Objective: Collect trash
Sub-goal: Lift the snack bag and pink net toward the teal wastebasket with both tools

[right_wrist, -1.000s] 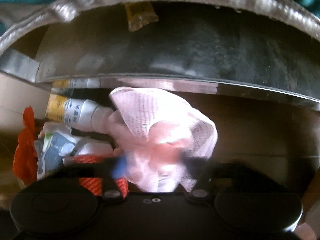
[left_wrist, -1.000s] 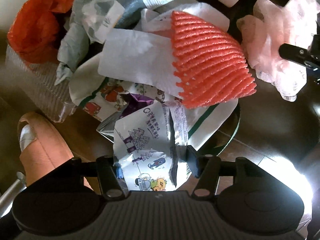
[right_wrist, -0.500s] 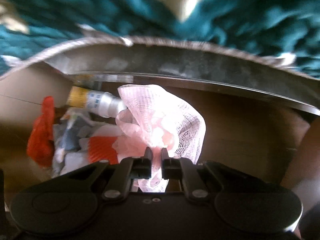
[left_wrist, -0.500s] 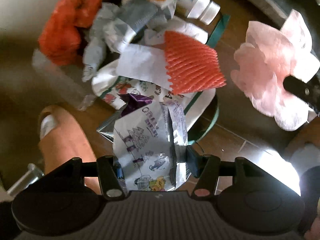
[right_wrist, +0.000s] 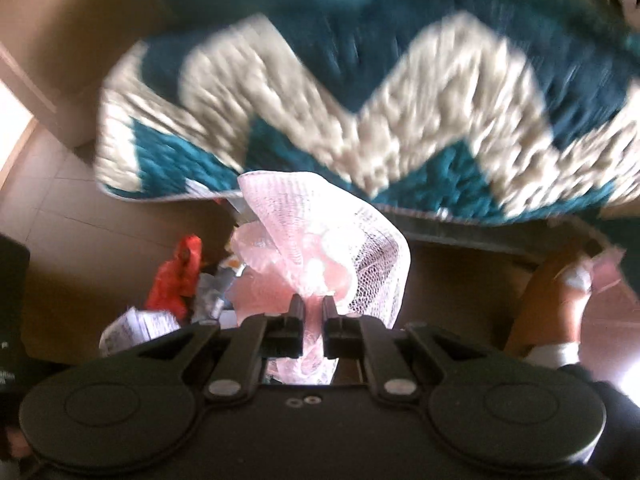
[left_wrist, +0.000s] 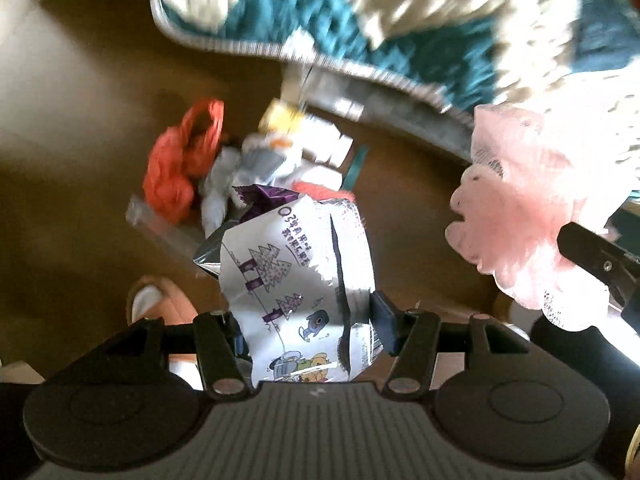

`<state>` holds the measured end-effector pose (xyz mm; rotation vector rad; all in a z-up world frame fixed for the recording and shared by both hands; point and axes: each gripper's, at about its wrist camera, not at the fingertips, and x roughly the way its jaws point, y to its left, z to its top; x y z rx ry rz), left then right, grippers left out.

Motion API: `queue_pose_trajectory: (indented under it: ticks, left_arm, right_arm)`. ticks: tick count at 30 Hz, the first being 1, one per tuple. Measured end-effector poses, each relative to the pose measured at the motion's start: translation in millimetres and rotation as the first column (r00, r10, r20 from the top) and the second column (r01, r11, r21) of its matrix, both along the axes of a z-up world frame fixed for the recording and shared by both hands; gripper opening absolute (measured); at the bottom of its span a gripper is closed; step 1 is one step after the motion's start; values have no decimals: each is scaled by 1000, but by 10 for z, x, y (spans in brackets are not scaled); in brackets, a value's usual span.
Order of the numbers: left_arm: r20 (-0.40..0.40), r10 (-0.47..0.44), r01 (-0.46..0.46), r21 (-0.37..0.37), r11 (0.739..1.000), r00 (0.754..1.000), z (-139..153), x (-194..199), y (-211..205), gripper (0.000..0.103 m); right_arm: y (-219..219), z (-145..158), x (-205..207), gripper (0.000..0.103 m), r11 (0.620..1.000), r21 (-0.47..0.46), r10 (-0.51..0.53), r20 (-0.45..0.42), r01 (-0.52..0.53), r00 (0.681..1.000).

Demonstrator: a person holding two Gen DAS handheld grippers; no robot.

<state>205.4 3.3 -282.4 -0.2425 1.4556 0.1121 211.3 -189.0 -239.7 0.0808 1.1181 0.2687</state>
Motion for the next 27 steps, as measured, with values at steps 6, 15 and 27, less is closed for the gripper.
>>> queue_pose_trajectory:
  ticks: [6, 15, 27]
  left_arm:
    - [185, 3, 3, -29, 1000, 983, 782, -173, -18, 57]
    - [430, 7, 13, -43, 999, 903, 1834, -262, 86, 57]
    - [648, 14, 20, -46, 999, 761, 3092, -34, 264, 57]
  right_arm:
    - [-60, 678, -380, 7, 1000, 18, 7, 136, -9, 991]
    - [-91, 1632, -627, 7, 998, 38, 29, 351, -45, 936]
    - [-97, 2578, -489, 7, 997, 30, 44, 529, -71, 847]
